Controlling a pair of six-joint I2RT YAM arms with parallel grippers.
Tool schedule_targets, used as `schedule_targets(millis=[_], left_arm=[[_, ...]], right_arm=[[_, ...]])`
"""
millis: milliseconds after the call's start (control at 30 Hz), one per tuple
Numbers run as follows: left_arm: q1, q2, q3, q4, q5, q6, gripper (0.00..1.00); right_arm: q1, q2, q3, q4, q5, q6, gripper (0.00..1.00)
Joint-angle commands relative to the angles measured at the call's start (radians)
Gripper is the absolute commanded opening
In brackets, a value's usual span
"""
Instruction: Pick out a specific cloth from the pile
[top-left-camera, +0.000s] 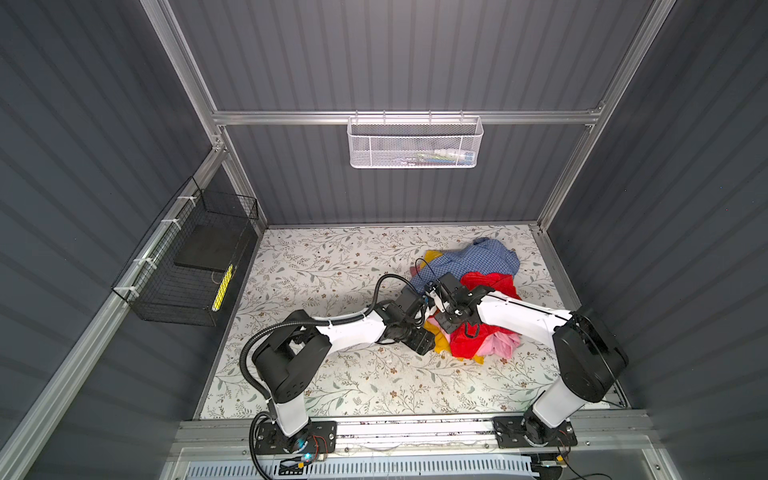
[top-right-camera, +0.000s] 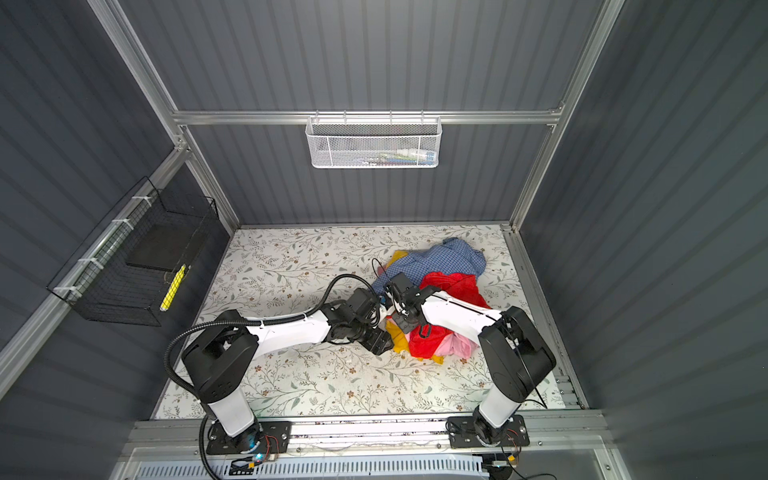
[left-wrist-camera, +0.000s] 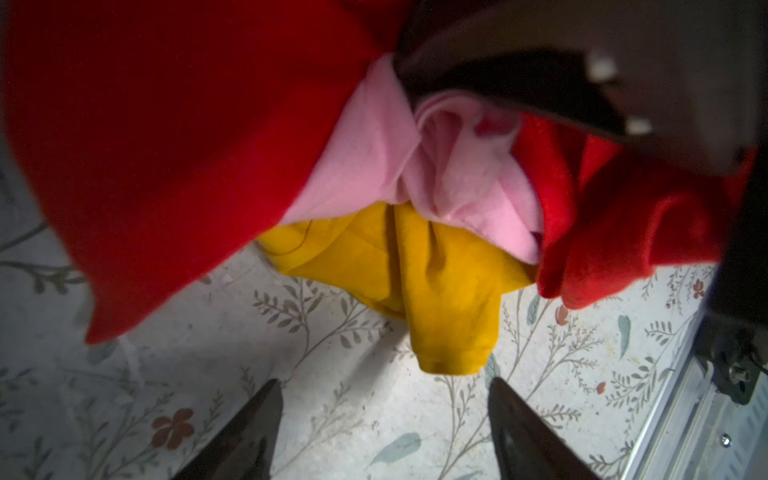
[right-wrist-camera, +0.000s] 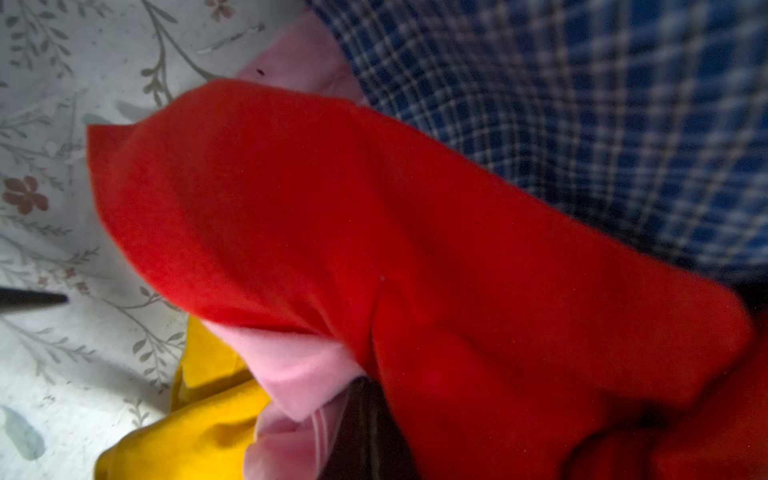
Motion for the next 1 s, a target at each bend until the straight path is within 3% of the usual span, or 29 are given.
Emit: schedule_targets(millis=[0,100,333,467,633,767,967], left_arm=[[-0.012,0.043,0.039,0.024,0.040,-0.003,0.75],[-0.016,0.076,0.055,0.035,0.064,-0.014,0.70],[-0.022,0.131,0.082,0.106,0.069,-0.031,0.70],[-0.023,0.199,0.134,0.086,0.091,-0.037,0.62],[-0.023,0.252,0.176,0.057,0.123,-0.041,0.42],[-0.024,0.276,0.193,0.043,0.112,-0.044,0.03],[-0.010,0.184,0.122,0.076,0.022,-0.055,0.00]], right_arm=[[-0.019,-0.028,-0.016,0.038,0.032,0.006,0.05],[-0.032,-0.044,-0.017,0.044,0.029,0.013,0.05],[-0.033,-0.039,-0.023,0.051,0.007,0.024,0.05],[-0.035,-0.034,-0.034,0.059,0.000,0.037,0.05],[-0.036,-0.029,-0.033,0.061,0.016,0.045,0.05],[-0.037,-0.028,-0.033,0.064,0.017,0.055,0.06],[-0.047,-0.027,-0.041,0.064,0.052,0.063,0.12]])
